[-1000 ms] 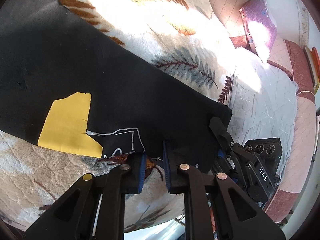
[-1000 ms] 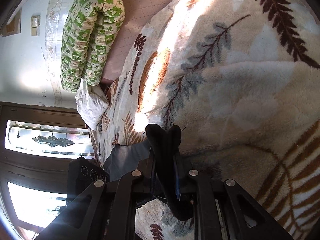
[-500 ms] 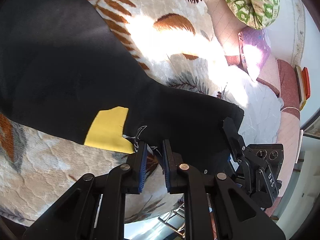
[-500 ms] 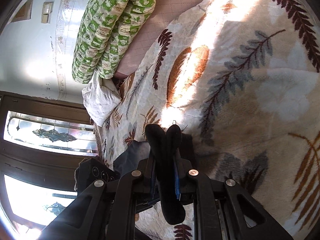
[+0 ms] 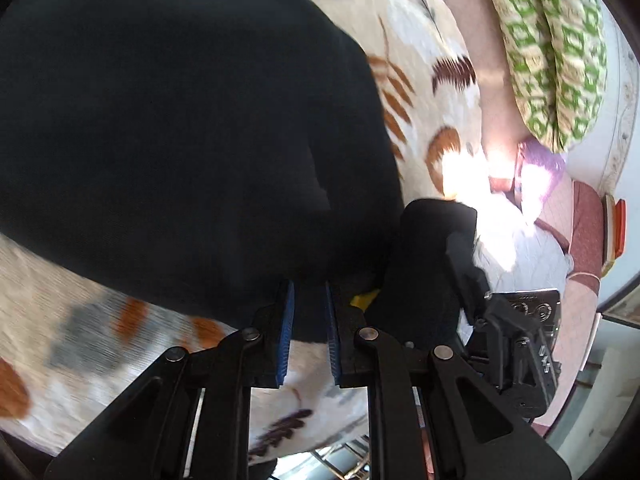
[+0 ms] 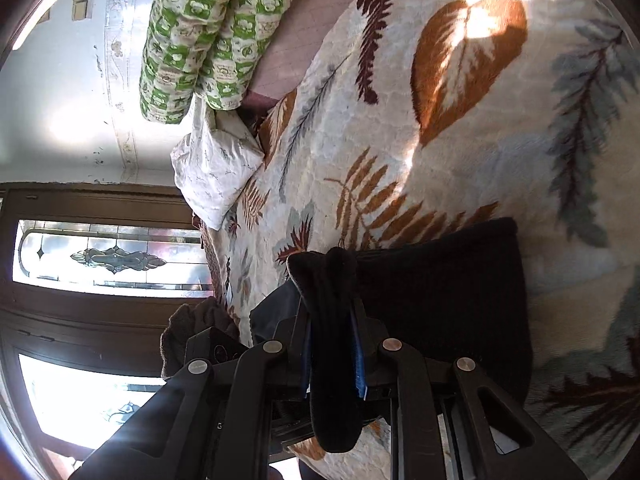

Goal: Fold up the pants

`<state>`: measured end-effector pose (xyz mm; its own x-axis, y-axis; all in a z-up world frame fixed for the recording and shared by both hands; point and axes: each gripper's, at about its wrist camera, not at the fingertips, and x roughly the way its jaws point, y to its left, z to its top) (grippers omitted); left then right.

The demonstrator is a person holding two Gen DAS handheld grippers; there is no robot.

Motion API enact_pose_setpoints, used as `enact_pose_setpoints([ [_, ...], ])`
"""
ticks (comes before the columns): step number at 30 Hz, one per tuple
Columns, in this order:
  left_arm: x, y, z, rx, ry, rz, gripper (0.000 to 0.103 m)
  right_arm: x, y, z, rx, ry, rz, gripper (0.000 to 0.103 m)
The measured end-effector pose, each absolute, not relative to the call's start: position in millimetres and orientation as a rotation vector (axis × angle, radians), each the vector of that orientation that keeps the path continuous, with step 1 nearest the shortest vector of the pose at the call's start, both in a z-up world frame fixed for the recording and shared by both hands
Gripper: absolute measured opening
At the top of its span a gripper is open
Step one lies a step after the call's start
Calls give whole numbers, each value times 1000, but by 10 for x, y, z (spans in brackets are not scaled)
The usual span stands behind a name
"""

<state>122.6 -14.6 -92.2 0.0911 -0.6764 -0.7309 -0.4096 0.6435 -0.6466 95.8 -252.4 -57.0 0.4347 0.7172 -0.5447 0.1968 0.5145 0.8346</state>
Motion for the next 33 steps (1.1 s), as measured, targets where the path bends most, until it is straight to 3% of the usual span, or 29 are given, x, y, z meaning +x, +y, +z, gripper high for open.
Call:
enact_pose_setpoints([
  [10,1257,123,-842,-860,1496,-281,18,1024,-1963,-843,934,1195,356,33],
  [14,1273,-39,-751,-757,1498,-331,36,819,-1959,-495,855,1091,378,43],
  [17,1313,-140,-670,-690,1482,-332,37,511,-2150,-304,868,994,365,53],
  [21,1340,-243,-585,-667,1481,-358,40,109,-2489,-343,933,934,286,60],
  [23,1378,-352,-563,-618,1485,-358,48,-4,-2621,-480,1009,930,252,61],
  [33,1402,-521,-675,-530,1546,-334,48,-131,-2634,-1067,1356,909,166,61],
])
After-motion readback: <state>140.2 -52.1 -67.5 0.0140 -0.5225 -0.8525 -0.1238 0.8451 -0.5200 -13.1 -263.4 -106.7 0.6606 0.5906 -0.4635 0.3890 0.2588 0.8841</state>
